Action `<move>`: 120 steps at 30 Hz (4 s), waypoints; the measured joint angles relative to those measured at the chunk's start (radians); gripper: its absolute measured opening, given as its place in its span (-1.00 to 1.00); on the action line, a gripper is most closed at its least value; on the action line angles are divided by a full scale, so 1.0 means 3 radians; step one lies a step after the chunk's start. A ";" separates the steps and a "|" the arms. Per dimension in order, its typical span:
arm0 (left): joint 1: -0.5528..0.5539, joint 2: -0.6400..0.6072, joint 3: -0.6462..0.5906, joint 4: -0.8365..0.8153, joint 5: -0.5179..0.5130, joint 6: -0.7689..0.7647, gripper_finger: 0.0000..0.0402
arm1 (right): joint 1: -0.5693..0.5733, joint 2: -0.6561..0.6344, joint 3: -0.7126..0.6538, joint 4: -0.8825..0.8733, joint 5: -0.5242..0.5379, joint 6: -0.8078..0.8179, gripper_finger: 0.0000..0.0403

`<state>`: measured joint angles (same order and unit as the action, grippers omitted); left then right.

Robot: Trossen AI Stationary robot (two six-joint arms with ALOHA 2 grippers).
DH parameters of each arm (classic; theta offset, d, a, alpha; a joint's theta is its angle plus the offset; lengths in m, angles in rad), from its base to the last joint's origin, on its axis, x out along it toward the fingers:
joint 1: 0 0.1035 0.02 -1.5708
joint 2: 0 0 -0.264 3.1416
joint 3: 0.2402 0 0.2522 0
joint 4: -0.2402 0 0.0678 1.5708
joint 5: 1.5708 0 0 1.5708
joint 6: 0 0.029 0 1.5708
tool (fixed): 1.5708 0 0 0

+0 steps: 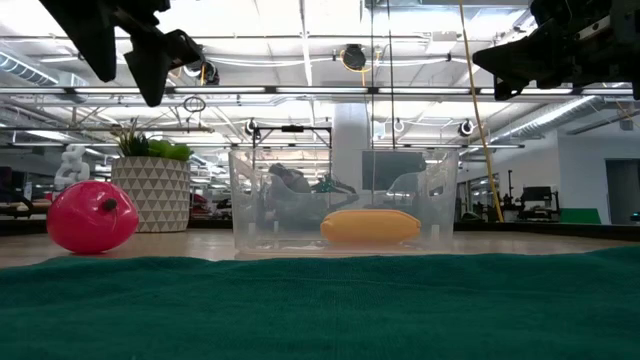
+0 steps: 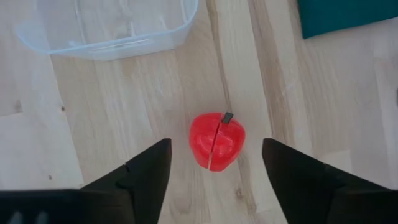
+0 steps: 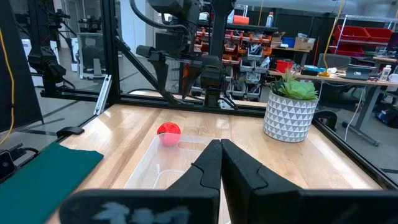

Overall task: Pick and placing Produce into tupperware
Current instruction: Put the apple into the transparent bin

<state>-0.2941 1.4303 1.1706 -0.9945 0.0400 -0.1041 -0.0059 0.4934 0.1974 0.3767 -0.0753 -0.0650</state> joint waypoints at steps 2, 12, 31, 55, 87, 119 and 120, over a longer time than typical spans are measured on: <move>-0.0014 0.0000 0.0000 0.0000 -0.0047 -0.0003 0.35 | 0.0000 0.0000 0.0000 0.0000 0.0000 0.0001 -1.00; -0.0032 0.0000 0.0000 -0.0002 -0.0082 -0.0005 0.54 | 0.0000 0.0000 0.0000 0.0000 0.0000 0.0001 -1.00; -0.0032 0.0547 -0.0006 -0.0026 -0.0077 -0.0064 0.55 | 0.0000 0.0002 0.0000 -0.0005 0.0001 0.0002 -1.00; -0.0029 0.0626 -0.0339 0.0042 -0.0026 -0.0451 0.84 | 0.0000 0.0006 0.0000 -0.0003 0.0000 0.0001 -1.00; -0.0032 0.0624 -0.0565 0.0670 0.0110 -0.0394 0.84 | 0.0000 0.0006 0.0000 -0.0011 0.0000 0.0004 -1.00; -0.0029 0.0624 -0.0872 0.1033 0.0099 -0.0303 0.51 | 0.0000 0.0006 0.0000 0.0000 0.0000 0.0003 -1.00; -0.0029 0.0624 -0.0873 0.1028 0.0099 -0.0303 0.46 | 0.0000 0.0006 0.0000 0.0000 0.0000 0.0003 -1.00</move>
<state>-0.3027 1.6176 0.9087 -0.6860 0.0696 -0.1951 -0.0059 0.4951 0.1974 0.3767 -0.0753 -0.0643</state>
